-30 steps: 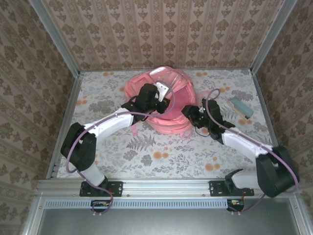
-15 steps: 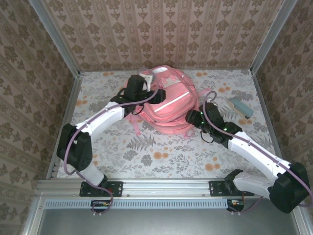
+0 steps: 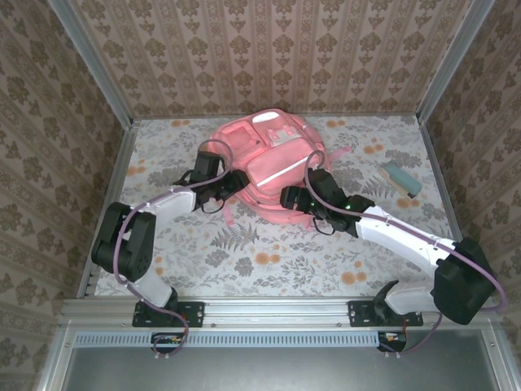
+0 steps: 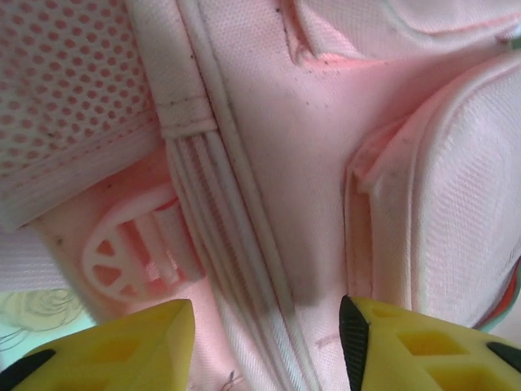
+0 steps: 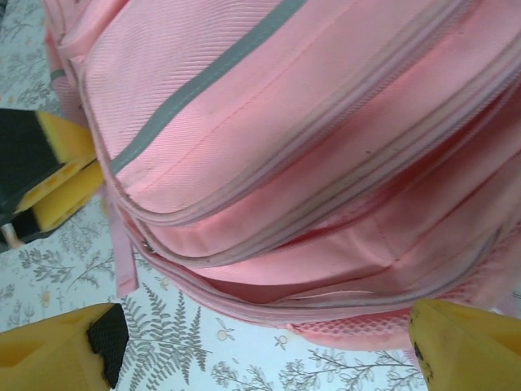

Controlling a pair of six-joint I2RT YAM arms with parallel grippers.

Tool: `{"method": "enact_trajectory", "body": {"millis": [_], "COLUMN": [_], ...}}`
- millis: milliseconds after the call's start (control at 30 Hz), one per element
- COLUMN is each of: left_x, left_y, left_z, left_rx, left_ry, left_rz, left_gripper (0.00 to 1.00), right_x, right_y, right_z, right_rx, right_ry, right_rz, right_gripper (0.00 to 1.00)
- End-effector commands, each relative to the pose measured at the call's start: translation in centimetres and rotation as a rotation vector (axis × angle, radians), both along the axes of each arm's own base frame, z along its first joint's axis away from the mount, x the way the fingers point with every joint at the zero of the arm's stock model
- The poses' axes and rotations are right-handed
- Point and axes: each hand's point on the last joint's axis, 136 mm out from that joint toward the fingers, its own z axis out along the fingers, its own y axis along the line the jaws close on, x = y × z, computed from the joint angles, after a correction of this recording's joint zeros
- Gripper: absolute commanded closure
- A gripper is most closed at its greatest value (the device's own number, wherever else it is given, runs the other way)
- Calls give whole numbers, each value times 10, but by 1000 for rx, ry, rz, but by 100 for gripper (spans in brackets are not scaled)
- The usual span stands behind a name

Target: Pack the student bag

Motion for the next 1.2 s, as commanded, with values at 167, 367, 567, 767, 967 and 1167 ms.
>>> {"method": "enact_trajectory", "body": {"millis": [167, 367, 567, 767, 967, 1167], "left_x": [14, 15, 10, 4, 2, -6], "left_y": [-17, -25, -29, -38, -43, -56], "left_z": [-2, 18, 49, 83, 101, 104], "left_rx": [-135, -229, -292, -358, -389, -405], "left_ry": [27, -11, -53, -90, -105, -96], "left_rz": [21, 1, -9, -33, -46, -77], "left_gripper": [59, 76, 87, 90, 90, 90], "right_x": [2, 0, -4, -5, 0, 10], "right_y": [15, 17, 32, 67, 92, 93], "right_z": [7, 7, 6, -2, -1, -14], "right_rx": [23, -24, -80, -73, -9, -8], "right_ry": [-15, -16, -16, 21, 35, 57], "right_rz": [41, 56, 74, 104, 89, 38], "right_gripper": [10, 14, 22, 35, 48, 54]}}
